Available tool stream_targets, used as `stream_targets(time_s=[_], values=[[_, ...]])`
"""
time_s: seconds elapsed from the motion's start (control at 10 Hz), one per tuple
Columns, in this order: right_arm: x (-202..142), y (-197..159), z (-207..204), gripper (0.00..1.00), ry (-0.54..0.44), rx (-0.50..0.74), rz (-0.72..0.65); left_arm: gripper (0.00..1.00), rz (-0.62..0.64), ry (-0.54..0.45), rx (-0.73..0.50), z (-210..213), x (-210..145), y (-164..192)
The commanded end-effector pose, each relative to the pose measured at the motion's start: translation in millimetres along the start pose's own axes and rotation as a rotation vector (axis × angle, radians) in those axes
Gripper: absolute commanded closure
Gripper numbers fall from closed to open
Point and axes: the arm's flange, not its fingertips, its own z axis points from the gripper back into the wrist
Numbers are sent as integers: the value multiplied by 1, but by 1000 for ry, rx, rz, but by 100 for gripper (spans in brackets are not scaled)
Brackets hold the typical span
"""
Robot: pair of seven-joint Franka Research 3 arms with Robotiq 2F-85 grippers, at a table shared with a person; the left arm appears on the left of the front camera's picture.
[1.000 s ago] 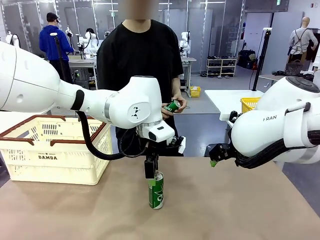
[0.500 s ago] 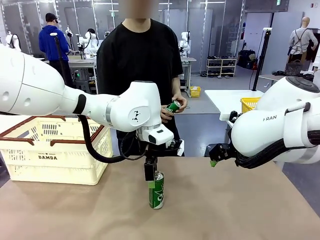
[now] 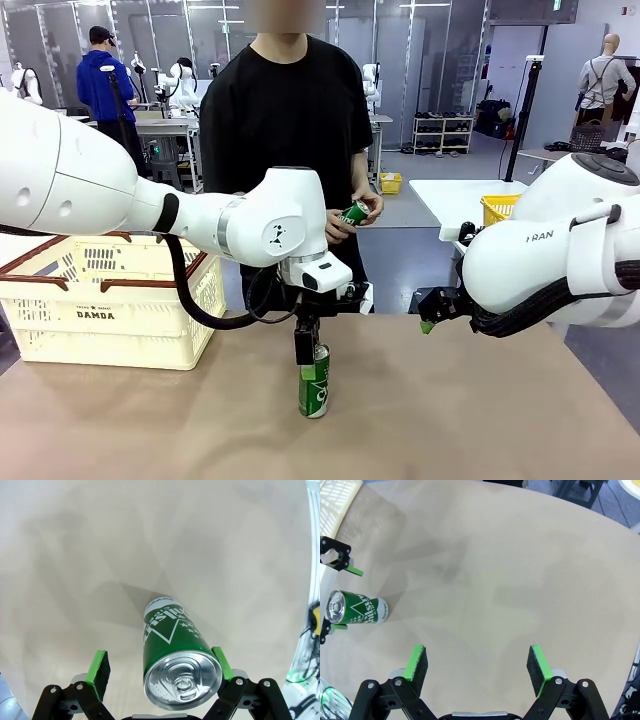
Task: Place the drinks into the Shopping basket.
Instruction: Pick up one drink and place it into the Shopping basket.
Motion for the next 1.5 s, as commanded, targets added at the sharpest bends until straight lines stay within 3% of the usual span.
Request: stream_targets(time_s=[0.0,0.1,0.5,1.3,1.4], values=[[0,-1,0,0,0,2,0,0,5,-15,-44,1,2,-1],[0,-1,0,0,0,2,0,0,3,-21,-54,0,3,-1],[0,-1,0,0,0,2,0,21,-3,-16,-63,-2,0,-4],[0,-1,0,0,0,2,0,100,13,16,-51,1,4,-14],[0,-1,0,0,0,2,0,100,-2,2,-29,16,7,-25]])
